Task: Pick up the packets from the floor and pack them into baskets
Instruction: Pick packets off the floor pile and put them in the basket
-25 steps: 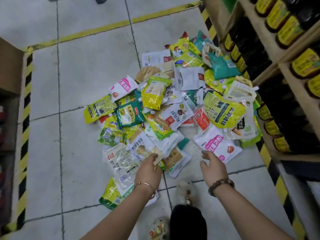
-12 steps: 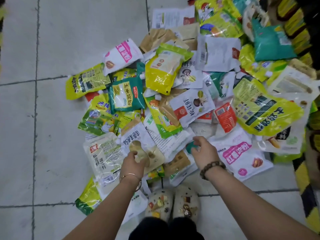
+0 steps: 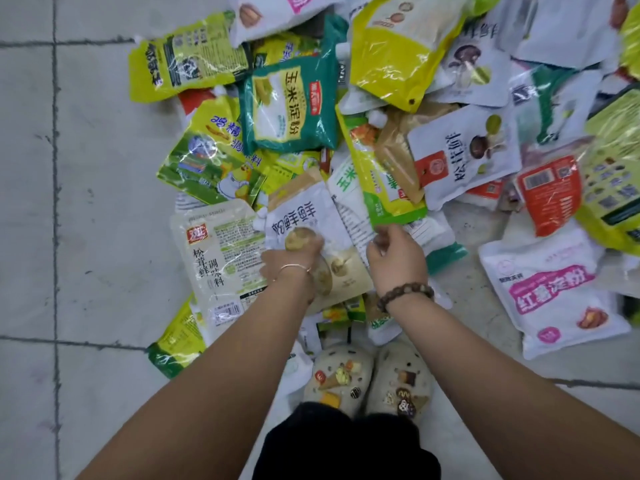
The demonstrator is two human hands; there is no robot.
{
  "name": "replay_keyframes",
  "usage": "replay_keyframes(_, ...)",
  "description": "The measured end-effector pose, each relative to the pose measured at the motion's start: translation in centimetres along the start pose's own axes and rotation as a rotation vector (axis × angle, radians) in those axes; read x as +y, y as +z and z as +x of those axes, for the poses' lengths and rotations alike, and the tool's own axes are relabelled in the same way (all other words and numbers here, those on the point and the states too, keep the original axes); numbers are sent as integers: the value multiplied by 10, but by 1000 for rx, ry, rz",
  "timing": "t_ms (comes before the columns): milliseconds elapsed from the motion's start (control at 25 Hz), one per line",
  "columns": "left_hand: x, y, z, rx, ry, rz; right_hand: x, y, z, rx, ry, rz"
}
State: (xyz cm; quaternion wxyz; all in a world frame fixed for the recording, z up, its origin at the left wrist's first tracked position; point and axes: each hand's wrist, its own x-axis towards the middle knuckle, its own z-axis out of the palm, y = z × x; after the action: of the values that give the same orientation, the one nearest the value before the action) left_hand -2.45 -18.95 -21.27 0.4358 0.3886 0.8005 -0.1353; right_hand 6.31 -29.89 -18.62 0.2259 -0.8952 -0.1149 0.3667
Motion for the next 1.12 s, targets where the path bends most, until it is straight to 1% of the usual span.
replay_keyframes(80,3,8,-8,1,-21,-3,-12,12,-6,-79,-5,-50)
replay_keyframes(160,1,11,-6,-15,7,-103,-25,25,-10,-118,-12,-85)
replay_keyframes(200,-2,9,-1,-49,31,-171,-31,30,-10,-103,14,-73)
replay_keyframes(320,-17,-7,-3,-232,152,-336,-41,37,-5,-52,190,22)
replay_keyframes(400,-24,-17,-11,-345,218,-314,-39,38,-2,-83,248,79)
replay_keyframes(440,-30,-21,-9,-373,248,-279,-37,38,-2,-100,253,124)
replay_keyframes(480,-35,-26,-5,-351,302,-247,-35,37,-1,-109,252,174)
replay_keyframes(520,-41,-35,-1,-264,361,-236,-33,37,-3,-119,255,214)
replay_keyframes(600,-52,-56,13,14,402,-252,-29,33,-7,-118,271,272)
replay_keyframes(680,-58,-78,28,264,327,-221,-22,29,-11,-92,275,312)
replay_keyframes(720,-58,-87,36,346,260,-174,-18,28,-14,-81,276,326)
replay_keyframes(760,-58,-94,42,390,196,-126,-16,27,-17,-72,278,342)
replay_keyframes(880,-53,-98,61,391,92,-37,-9,28,-20,-52,273,399)
replay_keyframes(960,-50,-90,64,391,84,41,-5,33,-21,-42,271,415)
replay_keyframes(1000,-48,-86,65,385,95,25,-4,35,-21,-42,272,418)
replay_keyframes(1120,-42,-80,62,286,156,-172,-1,34,-22,-53,274,455)
